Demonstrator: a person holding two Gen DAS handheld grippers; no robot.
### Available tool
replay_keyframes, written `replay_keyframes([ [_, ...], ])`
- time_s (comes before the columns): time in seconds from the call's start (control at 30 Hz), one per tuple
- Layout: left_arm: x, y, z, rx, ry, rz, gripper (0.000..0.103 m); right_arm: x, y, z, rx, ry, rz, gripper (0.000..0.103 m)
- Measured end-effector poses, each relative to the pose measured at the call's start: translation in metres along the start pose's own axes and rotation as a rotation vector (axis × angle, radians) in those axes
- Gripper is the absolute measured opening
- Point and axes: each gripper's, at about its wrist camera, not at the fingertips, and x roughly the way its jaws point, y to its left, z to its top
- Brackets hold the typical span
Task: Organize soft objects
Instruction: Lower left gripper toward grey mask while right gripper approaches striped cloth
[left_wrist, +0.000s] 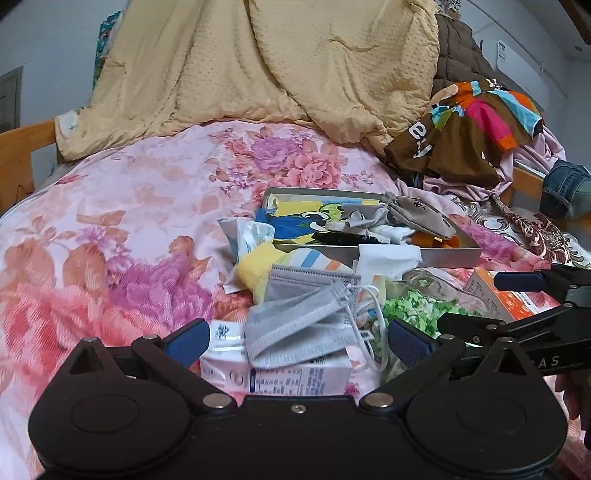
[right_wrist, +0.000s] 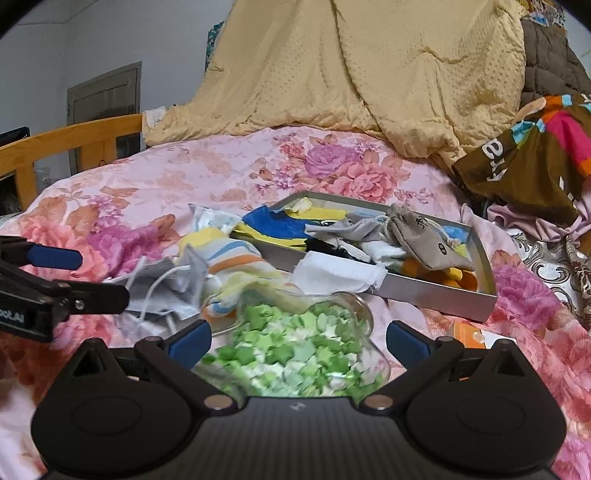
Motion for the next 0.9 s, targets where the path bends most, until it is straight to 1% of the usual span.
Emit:
replay_keyframes([
  [0.2,0.018,0.004,0.006,0.041,0.031,-0.024,0.102,0.017,-0.006,0.006,-0.002,0.003,0.046,0.103],
  [0.4,0.034,0.003,0.003,0.124,0.081,-0.083,0.102,0.036,-0.001,0.017,-0.042,-0.003,0.092,0.103],
  [0.5,0.04,0.003,0.002,0.149,0.095,-0.107,0.102,0.046,0.002,0.024,-0.081,-0.002,0.114,0.102],
  [0.63,0.049,0.003,0.001,0.162,0.119,-0.125,0.102,0.057,0.007,0.027,-0.123,0.019,0.133,0.098],
  [0.67,0.05,0.004,0.002,0.166,0.12,-0.131,0.101,0.06,0.008,0.027,-0.132,0.024,0.135,0.097],
  [0.83,0.056,0.008,0.004,0.152,0.117,-0.158,0.09,0.069,0.012,0.027,-0.162,0.039,0.153,0.09],
  [0.9,0.056,0.01,0.004,0.141,0.115,-0.162,0.084,0.071,0.013,0.029,-0.171,0.044,0.159,0.087],
])
